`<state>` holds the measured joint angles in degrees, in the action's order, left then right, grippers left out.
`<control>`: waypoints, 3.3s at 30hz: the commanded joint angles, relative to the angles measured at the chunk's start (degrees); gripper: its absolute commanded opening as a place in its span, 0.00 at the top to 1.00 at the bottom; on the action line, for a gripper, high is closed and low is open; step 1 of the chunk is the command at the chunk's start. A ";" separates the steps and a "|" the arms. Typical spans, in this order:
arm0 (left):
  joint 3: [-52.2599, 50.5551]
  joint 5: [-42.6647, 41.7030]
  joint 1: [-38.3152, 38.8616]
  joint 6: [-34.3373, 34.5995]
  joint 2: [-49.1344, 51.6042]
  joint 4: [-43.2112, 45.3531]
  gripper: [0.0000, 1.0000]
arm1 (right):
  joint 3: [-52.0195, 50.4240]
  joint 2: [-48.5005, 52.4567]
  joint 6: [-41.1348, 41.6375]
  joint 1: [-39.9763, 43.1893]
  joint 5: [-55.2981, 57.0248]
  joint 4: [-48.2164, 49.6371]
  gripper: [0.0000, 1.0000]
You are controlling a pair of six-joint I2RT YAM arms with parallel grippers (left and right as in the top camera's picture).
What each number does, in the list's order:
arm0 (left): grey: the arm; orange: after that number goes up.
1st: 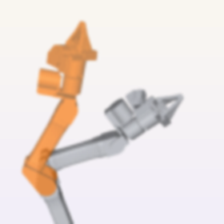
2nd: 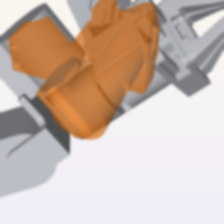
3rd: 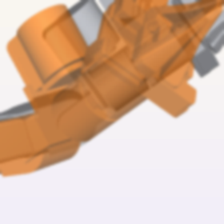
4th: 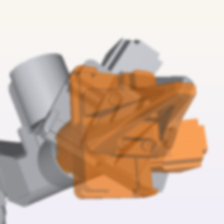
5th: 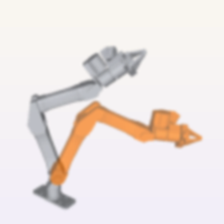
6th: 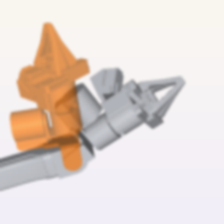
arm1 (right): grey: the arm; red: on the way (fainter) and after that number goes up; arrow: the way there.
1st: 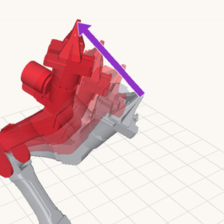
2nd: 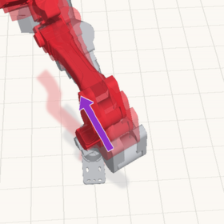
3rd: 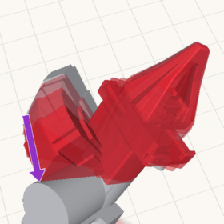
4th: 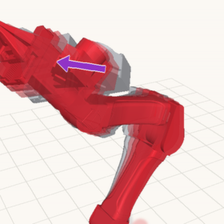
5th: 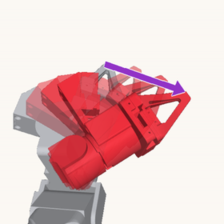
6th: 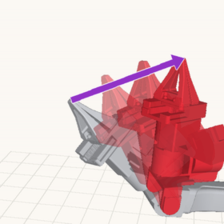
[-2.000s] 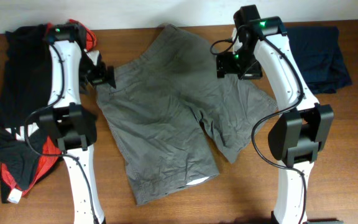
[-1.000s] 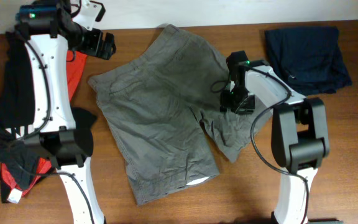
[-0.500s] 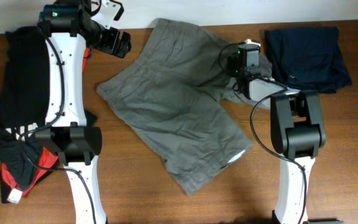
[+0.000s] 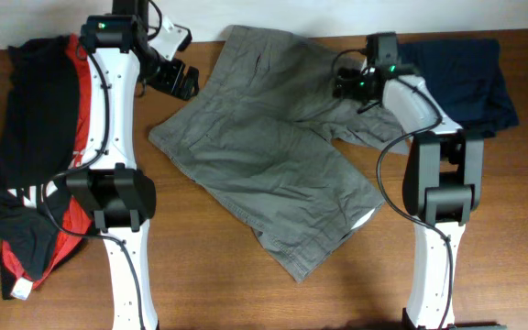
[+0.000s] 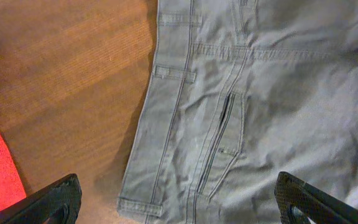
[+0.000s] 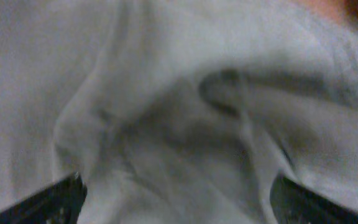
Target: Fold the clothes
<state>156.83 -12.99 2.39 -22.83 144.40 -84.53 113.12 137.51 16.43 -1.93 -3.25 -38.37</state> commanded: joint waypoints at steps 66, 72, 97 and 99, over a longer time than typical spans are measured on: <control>-21.94 18.21 -1.05 25.59 5.03 -1.79 0.87 | 30.77 -1.14 -5.49 -4.81 -5.60 -39.19 0.01; -20.72 15.08 -1.05 20.04 0.22 -0.74 0.40 | 30.77 -1.14 -5.49 -4.81 -5.60 -38.99 0.01; -21.97 1.66 -0.92 15.45 0.24 9.05 0.91 | 30.77 -1.11 -5.51 -4.81 -5.62 -39.06 0.01; -22.36 2.51 -0.52 15.45 0.35 8.76 0.99 | 30.77 -1.11 -5.55 -4.81 -5.62 -39.36 0.01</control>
<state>134.80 -7.40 1.48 -7.05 146.78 -75.77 143.57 136.35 11.40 -6.74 -8.56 -77.58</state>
